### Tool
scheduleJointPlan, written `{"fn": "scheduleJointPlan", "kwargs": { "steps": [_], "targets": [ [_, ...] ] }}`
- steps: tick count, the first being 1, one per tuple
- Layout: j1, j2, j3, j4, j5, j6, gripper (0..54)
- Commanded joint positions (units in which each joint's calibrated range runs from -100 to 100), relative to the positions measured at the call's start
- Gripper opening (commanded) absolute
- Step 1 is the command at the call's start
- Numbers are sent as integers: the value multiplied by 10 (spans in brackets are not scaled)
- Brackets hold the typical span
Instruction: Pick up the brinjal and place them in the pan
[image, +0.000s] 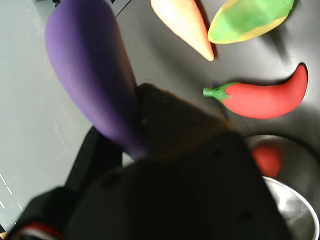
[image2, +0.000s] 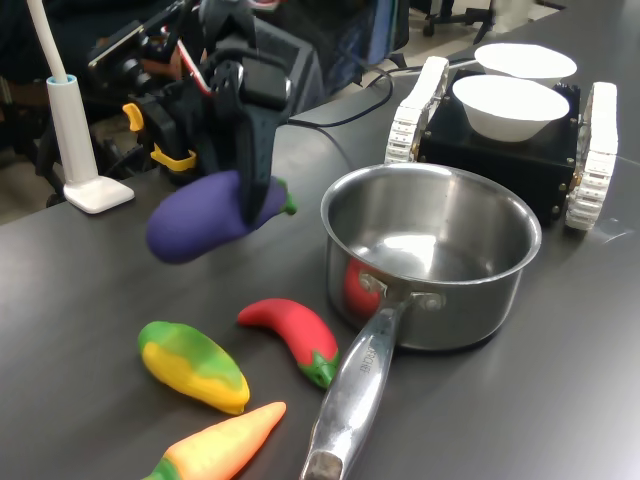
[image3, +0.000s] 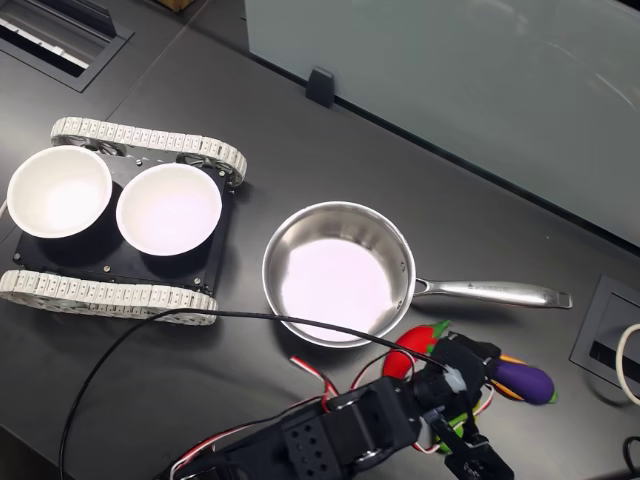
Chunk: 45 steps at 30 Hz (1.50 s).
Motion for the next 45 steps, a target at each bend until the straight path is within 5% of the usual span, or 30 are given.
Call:
{"fn": "scheduleJointPlan", "kwargs": {
  "steps": [1,20,37,45],
  "targets": [
    [-22,-92,5,-45,-22,-3,2],
    [-120,-271,154,-143,-126,-1,2],
    [-256,-356,264,-231,-173,5,2],
    [-326,-395,331,-248,-184,37,2]
  ]
}}
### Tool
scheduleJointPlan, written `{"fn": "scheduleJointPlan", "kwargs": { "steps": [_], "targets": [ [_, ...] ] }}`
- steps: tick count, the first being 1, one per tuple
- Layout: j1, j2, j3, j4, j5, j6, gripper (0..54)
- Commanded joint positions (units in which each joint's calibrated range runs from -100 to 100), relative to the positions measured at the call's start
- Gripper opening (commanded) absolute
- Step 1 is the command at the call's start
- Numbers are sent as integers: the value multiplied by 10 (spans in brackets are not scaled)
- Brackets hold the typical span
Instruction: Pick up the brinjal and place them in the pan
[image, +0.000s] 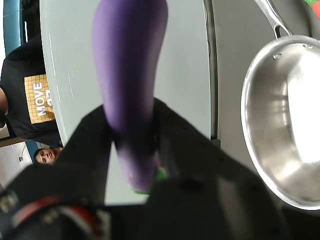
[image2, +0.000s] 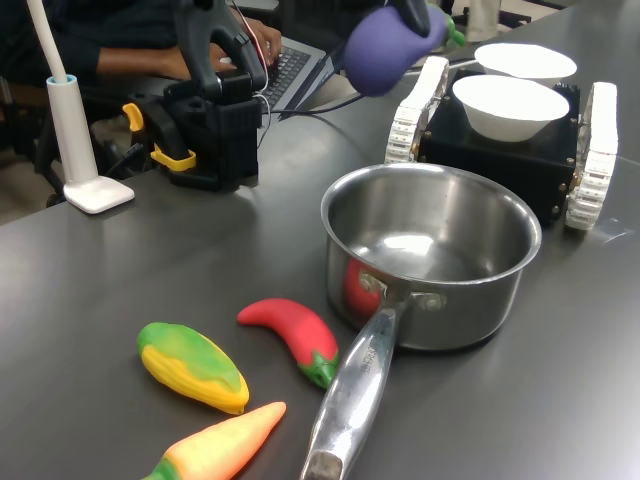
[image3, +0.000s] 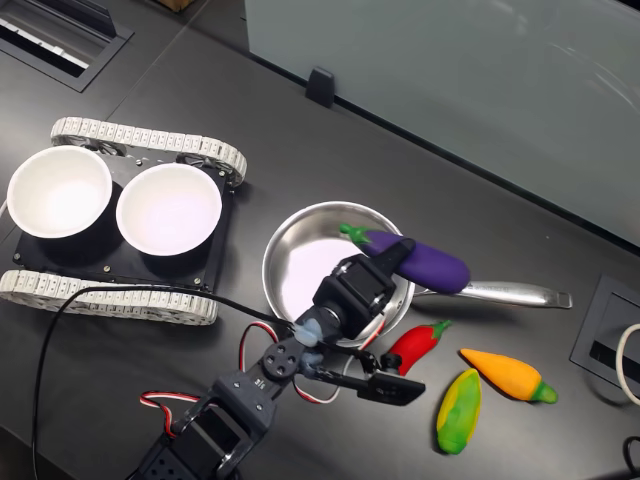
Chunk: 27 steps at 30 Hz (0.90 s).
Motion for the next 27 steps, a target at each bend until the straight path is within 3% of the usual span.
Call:
{"fn": "scheduleJointPlan", "kwargs": {
  "steps": [1,8,13,27],
  "targets": [
    [-40,-47,20,-55,-3,25,2],
    [-108,-63,105,-104,2,69,2],
    [-128,-72,162,-129,1,72,2],
    [-233,-71,303,-245,10,130,2]
  ]
}}
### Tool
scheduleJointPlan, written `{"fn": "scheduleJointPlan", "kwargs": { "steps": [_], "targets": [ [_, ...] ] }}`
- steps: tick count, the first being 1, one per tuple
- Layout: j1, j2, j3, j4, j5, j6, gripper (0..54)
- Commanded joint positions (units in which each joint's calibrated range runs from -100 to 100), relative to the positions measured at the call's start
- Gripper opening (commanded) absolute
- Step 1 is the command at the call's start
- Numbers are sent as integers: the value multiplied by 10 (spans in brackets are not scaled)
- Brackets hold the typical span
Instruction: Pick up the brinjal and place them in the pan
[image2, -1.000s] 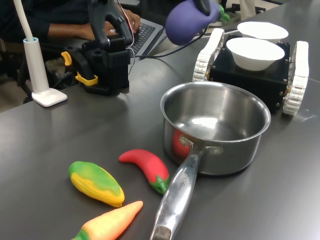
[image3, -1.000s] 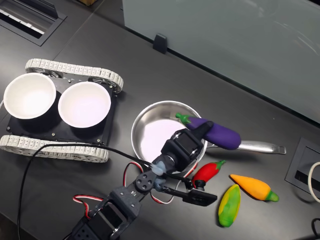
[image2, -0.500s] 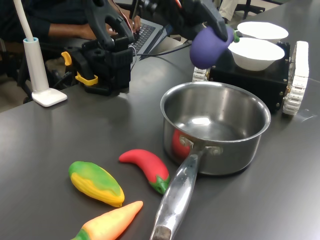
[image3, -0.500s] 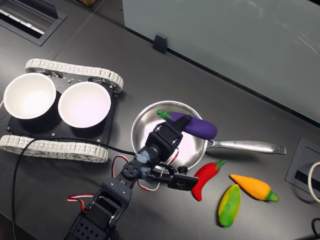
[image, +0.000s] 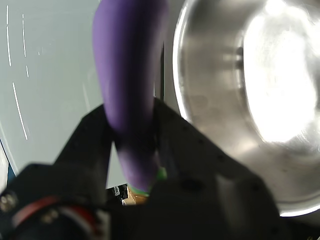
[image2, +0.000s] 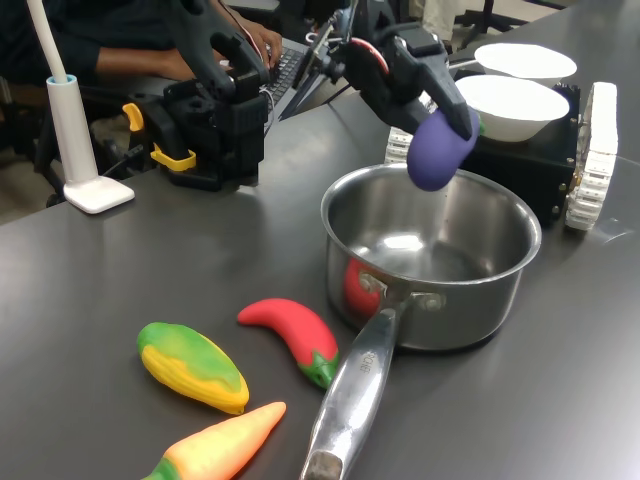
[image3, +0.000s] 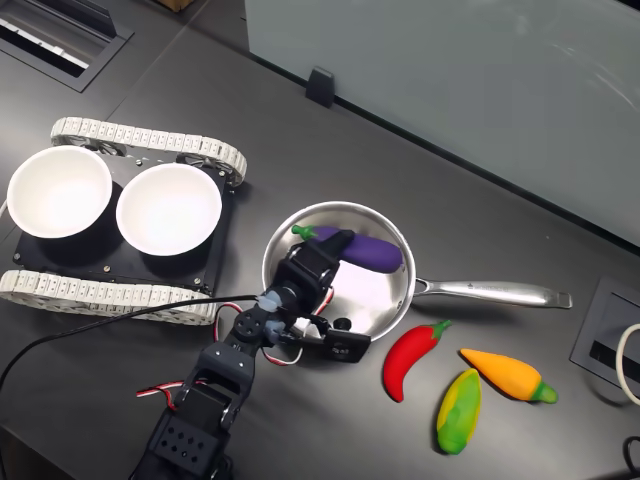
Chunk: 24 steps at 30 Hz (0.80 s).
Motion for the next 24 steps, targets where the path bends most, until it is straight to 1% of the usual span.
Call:
{"fn": "scheduleJointPlan", "kwargs": {
  "steps": [1,8,13,19,21,22,24],
  "targets": [
    [-13,-23,5,-63,9,12,2],
    [-20,-7,13,-76,3,12,2],
    [-25,-5,18,-77,8,12,7],
    [-27,-15,45,-76,5,12,100],
    [-26,-20,54,-73,4,12,118],
    [-25,-23,61,-73,0,12,135],
    [-25,-26,74,-73,1,12,142]
  ]
}}
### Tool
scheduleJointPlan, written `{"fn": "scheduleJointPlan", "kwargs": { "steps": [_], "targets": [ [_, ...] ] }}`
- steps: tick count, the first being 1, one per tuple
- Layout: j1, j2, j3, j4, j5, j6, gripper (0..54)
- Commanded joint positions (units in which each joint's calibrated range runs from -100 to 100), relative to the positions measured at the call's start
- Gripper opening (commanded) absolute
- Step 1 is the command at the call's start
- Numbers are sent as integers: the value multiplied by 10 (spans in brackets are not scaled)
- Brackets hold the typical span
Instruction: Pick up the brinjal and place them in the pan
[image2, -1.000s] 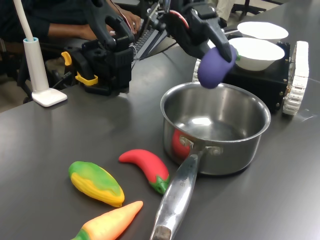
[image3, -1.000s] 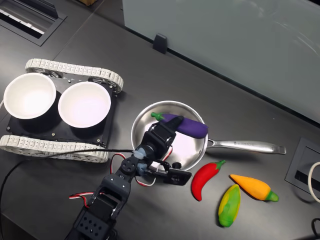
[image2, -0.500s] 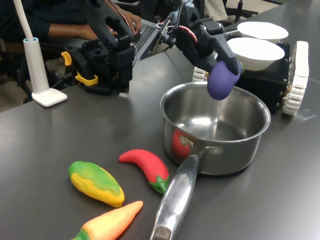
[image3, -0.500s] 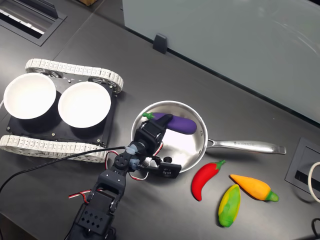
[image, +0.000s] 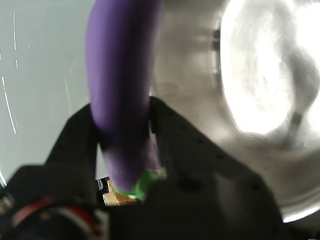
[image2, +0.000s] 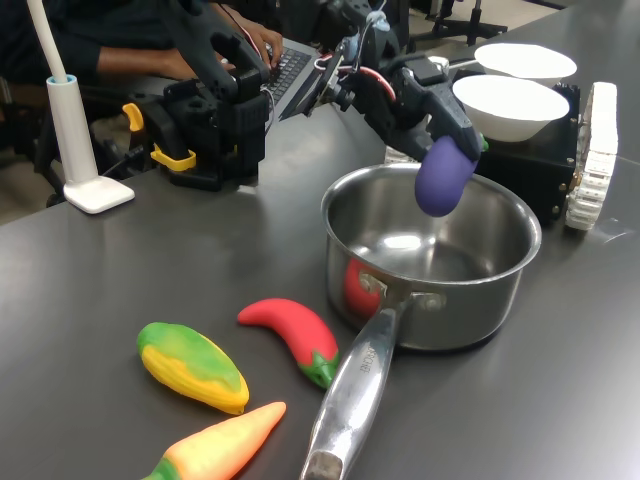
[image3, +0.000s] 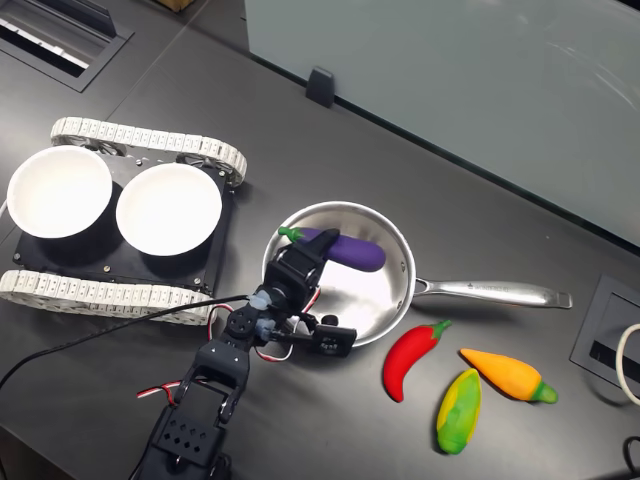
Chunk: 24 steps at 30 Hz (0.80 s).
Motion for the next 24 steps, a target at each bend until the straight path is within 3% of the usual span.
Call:
{"fn": "scheduleJointPlan", "kwargs": {
  "steps": [1,10,13,18,24],
  "targets": [
    [3,-29,3,-32,-2,6,140],
    [7,-38,53,-56,1,5,131],
    [8,-42,53,-52,-7,5,194],
    [2,-48,58,-43,-18,4,345],
    [-10,-58,63,-38,2,4,418]
  ]
}}
